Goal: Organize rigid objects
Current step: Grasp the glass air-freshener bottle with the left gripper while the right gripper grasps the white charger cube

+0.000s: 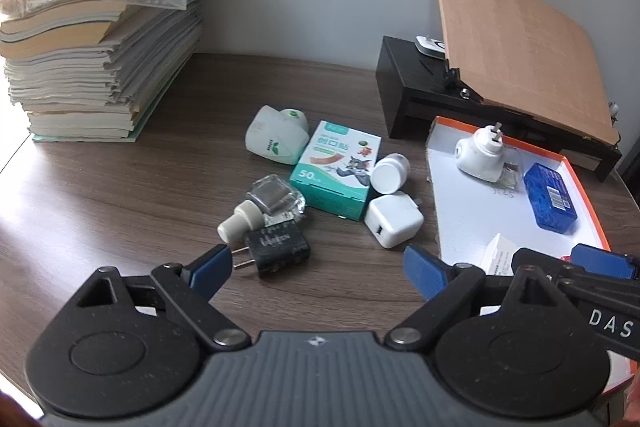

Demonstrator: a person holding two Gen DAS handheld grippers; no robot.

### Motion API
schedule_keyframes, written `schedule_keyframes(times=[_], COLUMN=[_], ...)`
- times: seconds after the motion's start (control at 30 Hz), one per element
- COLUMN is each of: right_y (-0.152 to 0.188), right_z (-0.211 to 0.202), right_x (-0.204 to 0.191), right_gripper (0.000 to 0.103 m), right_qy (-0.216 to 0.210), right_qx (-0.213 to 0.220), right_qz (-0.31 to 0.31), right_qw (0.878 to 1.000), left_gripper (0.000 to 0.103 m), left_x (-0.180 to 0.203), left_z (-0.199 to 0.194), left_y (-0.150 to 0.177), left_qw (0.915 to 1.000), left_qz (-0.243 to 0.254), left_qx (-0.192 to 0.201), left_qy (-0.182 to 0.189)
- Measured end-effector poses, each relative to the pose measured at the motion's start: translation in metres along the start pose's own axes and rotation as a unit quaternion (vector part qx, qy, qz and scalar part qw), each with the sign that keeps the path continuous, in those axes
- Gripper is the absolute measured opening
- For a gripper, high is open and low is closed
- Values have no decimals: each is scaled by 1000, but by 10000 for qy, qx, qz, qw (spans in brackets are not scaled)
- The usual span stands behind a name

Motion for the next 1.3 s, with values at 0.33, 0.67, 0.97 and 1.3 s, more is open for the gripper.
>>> schedule_keyframes(times=[0.33,0.67,0.97,1.3], right_y=[-1,-1,-5,-12], right_z=[15,41,66,100], right_x=[-10,-8,-28,-58], right_gripper=[78,78,78,81], right_qy=[-40,19,-57,-380], right_qx=[-125,-350,-519,-652], right_qz=[-84,33,-21,-139], right_qw=[9999,9994,9986,9971], left_gripper=[96,96,81,50], left_x=[-30,-59,-59,-76], left_z=[21,74,103,104], left_y=[-5,-24,-28,-33], left_qw=[9994,9981,9956,9968], left_qz=[-105,261,696,564], left_qx=[-127,-432,-599,-458], left_qy=[-311,-364,201,326])
Point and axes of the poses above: each gripper's, at about its wrist camera, not at the fingertips, and z roughly the way its jaws point, x to its right, y to its underside, the point moved 6 cm from there along z, roughly the way its jaws point, and after that the axes turned 3 degrees about y, right-handed, at the moved point
